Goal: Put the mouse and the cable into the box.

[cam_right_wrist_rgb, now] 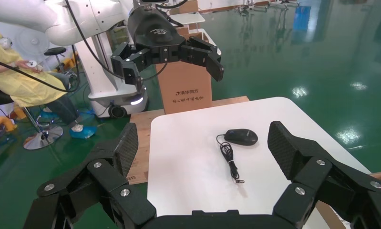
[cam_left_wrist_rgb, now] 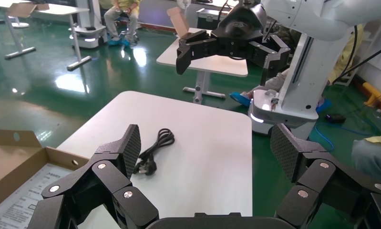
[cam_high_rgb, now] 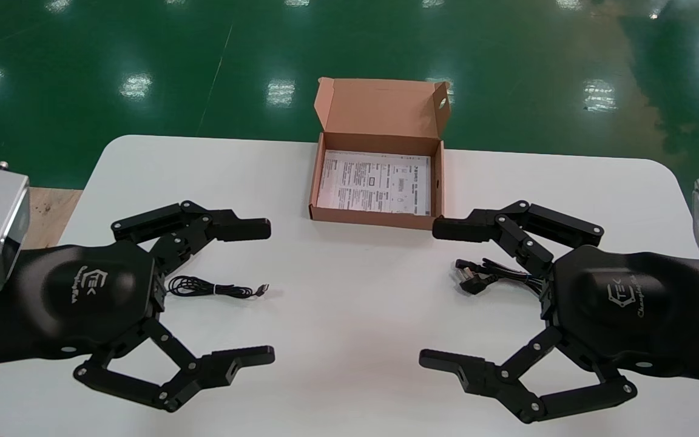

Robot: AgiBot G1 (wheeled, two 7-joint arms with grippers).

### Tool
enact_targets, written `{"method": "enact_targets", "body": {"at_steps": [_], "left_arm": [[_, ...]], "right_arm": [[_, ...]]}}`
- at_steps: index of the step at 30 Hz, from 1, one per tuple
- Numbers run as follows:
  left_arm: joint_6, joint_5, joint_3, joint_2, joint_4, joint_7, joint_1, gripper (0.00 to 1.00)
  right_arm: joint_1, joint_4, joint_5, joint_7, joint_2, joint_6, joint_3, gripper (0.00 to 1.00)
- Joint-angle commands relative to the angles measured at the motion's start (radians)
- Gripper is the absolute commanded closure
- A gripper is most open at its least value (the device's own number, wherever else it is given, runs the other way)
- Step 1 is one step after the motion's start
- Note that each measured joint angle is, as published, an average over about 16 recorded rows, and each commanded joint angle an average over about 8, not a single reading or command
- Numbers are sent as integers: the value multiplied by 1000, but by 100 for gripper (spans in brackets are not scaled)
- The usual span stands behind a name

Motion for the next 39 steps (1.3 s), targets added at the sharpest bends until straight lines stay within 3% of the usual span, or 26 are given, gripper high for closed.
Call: {"method": "enact_targets", "body": {"at_steps": [1, 34, 39], "left_arm": [[0, 0, 0, 0, 0, 0, 0, 0], [1, 3, 2, 0, -1, 0, -1, 0], [37, 71, 40, -8, -5, -17, -47, 0]], "right_arm": [[0, 0, 0, 0, 0, 0, 0, 0], [0, 1, 0, 0, 0, 0, 0, 0], [14, -12, -40, -40, 5, -12, -5, 0]]}}
